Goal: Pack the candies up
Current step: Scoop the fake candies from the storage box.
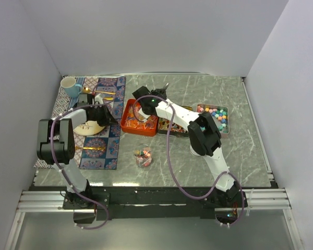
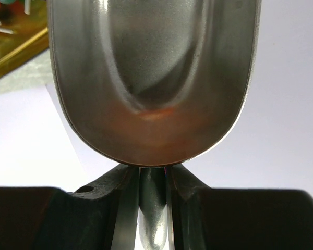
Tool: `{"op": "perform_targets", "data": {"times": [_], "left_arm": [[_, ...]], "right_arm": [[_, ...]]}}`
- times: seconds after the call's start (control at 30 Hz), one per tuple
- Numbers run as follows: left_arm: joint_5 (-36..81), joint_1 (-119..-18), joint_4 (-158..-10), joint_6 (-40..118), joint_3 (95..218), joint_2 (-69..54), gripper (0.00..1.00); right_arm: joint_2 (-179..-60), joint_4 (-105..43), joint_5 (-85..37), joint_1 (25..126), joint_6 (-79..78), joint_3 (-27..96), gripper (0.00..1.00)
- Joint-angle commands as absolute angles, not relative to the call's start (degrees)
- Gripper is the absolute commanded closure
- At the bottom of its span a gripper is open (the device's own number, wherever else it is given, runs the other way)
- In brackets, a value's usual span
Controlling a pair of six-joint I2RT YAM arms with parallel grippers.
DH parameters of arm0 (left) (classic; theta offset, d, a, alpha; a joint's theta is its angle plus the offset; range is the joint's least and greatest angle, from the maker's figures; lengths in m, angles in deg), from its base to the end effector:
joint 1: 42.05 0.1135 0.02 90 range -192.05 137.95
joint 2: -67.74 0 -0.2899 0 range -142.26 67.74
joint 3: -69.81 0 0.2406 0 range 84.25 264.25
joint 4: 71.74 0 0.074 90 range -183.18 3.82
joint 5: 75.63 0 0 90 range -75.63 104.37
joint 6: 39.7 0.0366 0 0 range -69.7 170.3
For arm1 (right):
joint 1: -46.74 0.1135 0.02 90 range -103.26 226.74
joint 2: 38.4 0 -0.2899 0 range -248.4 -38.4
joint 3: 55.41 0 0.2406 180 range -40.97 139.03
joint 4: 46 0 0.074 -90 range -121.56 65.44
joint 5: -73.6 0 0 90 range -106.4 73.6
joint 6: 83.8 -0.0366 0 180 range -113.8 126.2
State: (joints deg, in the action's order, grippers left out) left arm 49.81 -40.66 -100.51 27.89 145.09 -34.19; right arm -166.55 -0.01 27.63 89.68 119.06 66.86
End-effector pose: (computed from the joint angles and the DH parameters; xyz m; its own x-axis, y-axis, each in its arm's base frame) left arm 0.3543 -0.0126 0.2037 -0.8788 -0.3320 -0.3427 -0.0279 0.7527 -0.6577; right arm 0.3836 0.3222 0.2379 0.3855 -0.5462 0.7436 -0.4624 -0.8118 -0.3566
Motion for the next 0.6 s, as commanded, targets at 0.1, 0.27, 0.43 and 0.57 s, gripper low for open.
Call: {"op": "perform_targets", "data": {"times": [0.1,0.27,0.43,0.57], "left_arm": [[50.22,-41.44,-100.24,26.66,148.14,-37.82,0.99],[50.58,-41.61,-100.16,26.57,148.58,-38.17,0.99],[51.54,-41.7,-99.89,27.19,147.79,-36.77,0.99],[51.89,-44.69,-100.51,28.24,147.88,-36.15,0.99]], "right_arm": [[-171.2,6.41,32.91,92.18,122.22,74.08,1.0],[-171.37,6.49,31.24,92.62,121.17,71.88,1.0],[-171.72,6.49,27.11,93.58,118.27,73.19,1.0],[-173.3,5.71,23.07,94.73,116.25,75.04,1.0]]}}
